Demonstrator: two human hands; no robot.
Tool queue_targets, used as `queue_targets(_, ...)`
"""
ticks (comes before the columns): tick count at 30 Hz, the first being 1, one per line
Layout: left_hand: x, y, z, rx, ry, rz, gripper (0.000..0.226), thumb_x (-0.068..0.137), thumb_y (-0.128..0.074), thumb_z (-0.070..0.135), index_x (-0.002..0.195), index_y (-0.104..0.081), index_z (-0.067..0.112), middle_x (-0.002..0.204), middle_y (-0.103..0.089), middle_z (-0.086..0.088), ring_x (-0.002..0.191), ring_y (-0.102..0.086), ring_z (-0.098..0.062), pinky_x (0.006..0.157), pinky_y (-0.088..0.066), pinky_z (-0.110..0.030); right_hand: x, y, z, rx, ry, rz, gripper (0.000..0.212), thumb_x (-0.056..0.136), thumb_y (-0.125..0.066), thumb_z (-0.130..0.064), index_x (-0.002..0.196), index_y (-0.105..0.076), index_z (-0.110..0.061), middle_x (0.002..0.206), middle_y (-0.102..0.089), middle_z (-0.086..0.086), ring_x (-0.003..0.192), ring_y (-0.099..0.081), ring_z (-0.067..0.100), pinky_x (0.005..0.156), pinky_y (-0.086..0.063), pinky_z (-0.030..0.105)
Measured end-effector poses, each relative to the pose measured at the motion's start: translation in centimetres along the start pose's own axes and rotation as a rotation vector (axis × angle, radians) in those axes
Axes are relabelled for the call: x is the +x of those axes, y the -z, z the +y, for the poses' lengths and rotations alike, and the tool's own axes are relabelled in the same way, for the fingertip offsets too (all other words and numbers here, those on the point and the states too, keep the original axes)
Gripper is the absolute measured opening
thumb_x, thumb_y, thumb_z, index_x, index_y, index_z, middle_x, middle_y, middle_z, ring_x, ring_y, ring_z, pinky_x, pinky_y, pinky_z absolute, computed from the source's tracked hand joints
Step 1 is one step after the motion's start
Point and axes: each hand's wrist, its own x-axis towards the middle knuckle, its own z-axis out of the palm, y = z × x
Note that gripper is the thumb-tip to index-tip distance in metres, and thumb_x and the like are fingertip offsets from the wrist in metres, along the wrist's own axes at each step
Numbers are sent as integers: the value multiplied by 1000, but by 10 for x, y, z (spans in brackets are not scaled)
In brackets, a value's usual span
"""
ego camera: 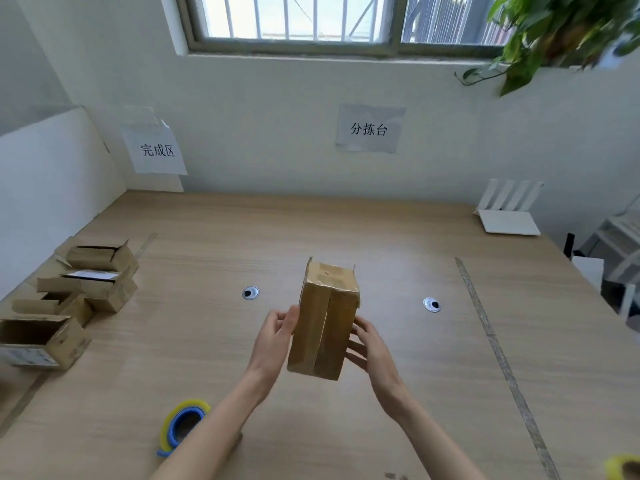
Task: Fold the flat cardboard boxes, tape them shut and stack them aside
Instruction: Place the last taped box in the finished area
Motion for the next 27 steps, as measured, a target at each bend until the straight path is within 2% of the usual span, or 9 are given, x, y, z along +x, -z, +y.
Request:
queue_targets(3, -6, -3, 36, -80, -2, -28, 63, 84, -37, 85, 125, -54, 41, 122, -63, 17, 116, -58, -8, 102, -45, -40, -11, 1, -44, 26, -1, -21, 46, 109, -21, -50, 125, -56, -26, 129, -60, -10, 121, -59, 12, 107, -46, 34)
queue_targets(6, -18, -7, 73, -101, -74, -43, 52, 79, -32, 88, 108, -64, 60, 107, -70, 28, 99, -66, 7, 74, -54, -16, -16, 1, -79, 39, 21, -57, 57, 96, -26, -68, 124, -51, -25, 128, -58, -14, 120, -58, 11, 110, -43, 42)
queue_targets(8, -25, -8, 93, -95, -124, -43, 45, 84, -34, 85, 101, -67, 59, 103, -71, 28, 92, -65, 13, 61, -51, -8, -19, 1, -98, 24, 32, -69, 60, 91, -32, -72, 121, -49, -23, 126, -60, -14, 117, -58, 6, 108, -45, 47)
queue_targets(12, -31, -2, 119, -94, -199, -46, 47, 84, -52, 74, 124, -62, 53, 130, -60, 19, 111, -59, 8, 89, -52, -27, -23, 7, -124, 13, 66, -44, 26, 105, -45, -42, 123, -51, -24, 123, -64, -2, 110, -66, 9, 97, -57, 50)
queue_targets(15, -33, 7, 128, -61, -197, 3, 51, 85, -50, 78, 126, -62, 51, 138, -49, 10, 125, -53, -9, 108, -42, -40, -25, 13, -137, -12, 156, -39, 29, 105, -42, -19, 131, -52, -27, 116, -68, 5, 102, -70, 12, 89, -61, 35)
queue_targets(17, -35, 11, 133, -32, -212, 76, 39, 91, -46, 74, 119, -65, 53, 135, -47, 9, 127, -49, -13, 103, -42, -34, -28, 12, -143, -33, 201, -56, 34, 105, -39, -12, 133, -50, -29, 113, -69, 6, 95, -71, 8, 78, -60, 25)
queue_targets(20, -38, 17, 139, 5, -266, 99, 27, 91, -61, 56, 118, -61, 54, 138, -50, 4, 127, -50, -13, 89, -47, -22, -30, 4, -149, -39, 240, -94, 35, 107, -38, -10, 135, -46, -30, 121, -66, 4, 96, -71, 7, 71, -57, 19)
queue_targets(25, -46, 35, 144, -63, -287, 35, 82, 66, -88, 59, 131, -39, 62, 124, -59, 23, 114, -58, 4, 78, -54, -14, -25, -6, -152, -61, 260, -72, 39, 105, -34, -8, 134, -46, -31, 124, -65, 5, 109, -67, 17, 78, -59, 29)
queue_targets(27, -48, 46, 143, -54, -324, 37, 89, 58, -95, 55, 128, -41, 63, 119, -64, 25, 112, -60, 5, 78, -56, -16, -23, -12, -153, -107, 269, -73, 40, 104, -34, -6, 130, -48, -34, 121, -68, 4, 107, -68, 18, 81, -60, 32)
